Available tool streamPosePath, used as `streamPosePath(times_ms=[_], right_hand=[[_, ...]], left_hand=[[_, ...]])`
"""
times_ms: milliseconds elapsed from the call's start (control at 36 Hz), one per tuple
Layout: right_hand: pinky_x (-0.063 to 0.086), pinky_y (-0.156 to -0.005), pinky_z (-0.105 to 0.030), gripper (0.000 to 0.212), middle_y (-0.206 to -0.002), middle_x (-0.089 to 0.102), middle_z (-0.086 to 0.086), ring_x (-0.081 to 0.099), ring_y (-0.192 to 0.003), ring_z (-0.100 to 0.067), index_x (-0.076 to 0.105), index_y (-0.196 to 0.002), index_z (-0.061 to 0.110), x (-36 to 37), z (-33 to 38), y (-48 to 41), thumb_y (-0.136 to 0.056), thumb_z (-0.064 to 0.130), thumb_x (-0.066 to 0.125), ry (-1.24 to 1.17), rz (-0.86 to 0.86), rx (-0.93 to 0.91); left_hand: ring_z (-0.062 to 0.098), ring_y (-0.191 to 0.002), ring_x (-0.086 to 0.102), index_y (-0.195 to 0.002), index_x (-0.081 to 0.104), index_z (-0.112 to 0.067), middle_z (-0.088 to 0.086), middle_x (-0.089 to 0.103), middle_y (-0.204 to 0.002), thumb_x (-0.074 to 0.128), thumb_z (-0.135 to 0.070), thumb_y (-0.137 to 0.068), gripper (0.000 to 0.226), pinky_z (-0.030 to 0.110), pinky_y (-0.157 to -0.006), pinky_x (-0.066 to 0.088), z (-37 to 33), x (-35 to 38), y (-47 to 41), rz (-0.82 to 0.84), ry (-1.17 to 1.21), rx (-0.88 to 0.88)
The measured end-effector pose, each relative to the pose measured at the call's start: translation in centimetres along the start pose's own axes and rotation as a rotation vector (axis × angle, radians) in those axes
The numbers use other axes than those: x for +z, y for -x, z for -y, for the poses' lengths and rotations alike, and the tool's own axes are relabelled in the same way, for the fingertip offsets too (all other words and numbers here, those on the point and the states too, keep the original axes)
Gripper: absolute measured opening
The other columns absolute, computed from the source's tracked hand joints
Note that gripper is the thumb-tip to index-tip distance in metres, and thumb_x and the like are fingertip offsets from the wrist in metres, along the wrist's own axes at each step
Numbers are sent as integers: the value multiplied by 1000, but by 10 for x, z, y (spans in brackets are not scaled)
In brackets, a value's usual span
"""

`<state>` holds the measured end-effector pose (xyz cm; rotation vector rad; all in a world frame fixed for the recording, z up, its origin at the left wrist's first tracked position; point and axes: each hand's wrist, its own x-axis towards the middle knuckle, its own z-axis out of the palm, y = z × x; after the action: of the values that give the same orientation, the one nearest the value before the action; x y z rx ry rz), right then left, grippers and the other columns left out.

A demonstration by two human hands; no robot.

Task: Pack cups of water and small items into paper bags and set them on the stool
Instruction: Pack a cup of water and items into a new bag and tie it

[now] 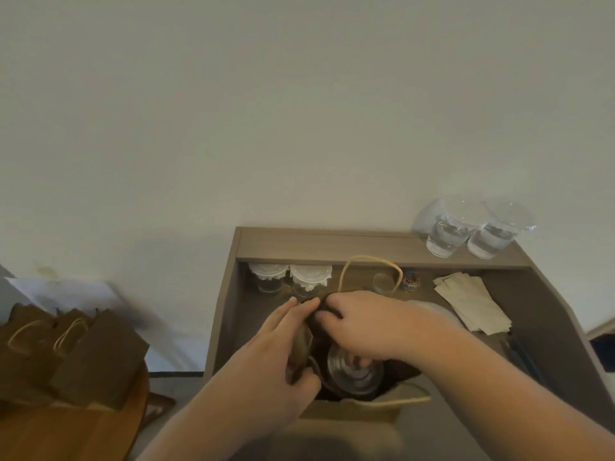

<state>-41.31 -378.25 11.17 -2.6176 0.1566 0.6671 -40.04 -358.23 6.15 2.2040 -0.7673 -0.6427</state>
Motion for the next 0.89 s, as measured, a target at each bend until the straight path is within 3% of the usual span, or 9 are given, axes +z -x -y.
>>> streamPosePath(times_ms=[83,250,333,389,500,583,667,778,889], right_hand=[[54,-87,-24,29,-105,71,17,67,-97,-2,63,-123,40,-5,-22,34,-109,49,39,-117,-277,-191],[47,-75,-37,44,-83,67,-4,61,-79,-21,69,-92,20,14,-96,100,-111,44,36,-543,-807,-229],[52,-81,-30,46,-98,74,-2,69,-92,-17,71,-102,28,41,-125,106,-104,63,43,-622,-748,-178],[56,-90,-33,34,-112,74,4,70,-107,-13,69,-112,39,57,-137,103,-91,65,62,-619,-612,-130],[51,-96,-26,50,-124,66,25,63,-117,-2,59,-118,61,70,-133,89,-72,63,80,-572,-396,-66],[50,-97,-27,38,-117,68,29,62,-112,3,67,-110,57,71,-124,77,-84,34,83,-607,-443,-30],[47,-91,-21,23,-105,69,32,61,-106,8,74,-100,46,68,-123,71,-89,27,81,-597,-448,0],[43,-87,-18,10,-110,56,29,53,-111,3,74,-87,45,64,-132,68,-81,51,80,-440,-554,-34],[40,-103,-24,20,-134,47,31,45,-133,-1,65,-83,48,64,-145,62,-78,65,74,-370,-696,-115]], left_hand=[[-2,-113,61,-143,13,-74,-44,9,-156,65,-61,-91,74,27,-108,51,1,-3,1,-15,66,27],[-5,-121,58,-128,26,-76,-43,42,-133,82,-85,-51,96,25,-106,52,12,-11,6,-84,197,57],[-10,-119,56,-120,33,-71,-39,55,-123,88,-82,-39,98,23,-102,51,18,-9,7,-136,204,25],[-11,-116,54,-116,43,-62,-39,54,-121,87,-78,-45,85,21,-99,50,18,-6,5,-167,155,20],[-8,-113,56,-110,62,-48,-35,60,-116,71,-74,-66,52,26,-102,52,16,0,-5,-108,-3,81],[-10,-115,54,-109,64,-54,-41,58,-117,68,-71,-74,39,25,-103,51,15,7,-13,-114,-77,126],[-7,-112,51,-92,65,-55,-41,53,-114,75,-51,-85,12,26,-99,51,13,12,-20,-131,-169,132],[-2,-110,46,-75,60,-58,-37,43,-109,80,-53,-76,21,26,-88,46,19,15,-22,-297,-249,207],[1,-141,36,-76,65,-51,-37,36,-148,83,-45,-79,19,41,-111,39,16,16,-23,-332,-241,233]])
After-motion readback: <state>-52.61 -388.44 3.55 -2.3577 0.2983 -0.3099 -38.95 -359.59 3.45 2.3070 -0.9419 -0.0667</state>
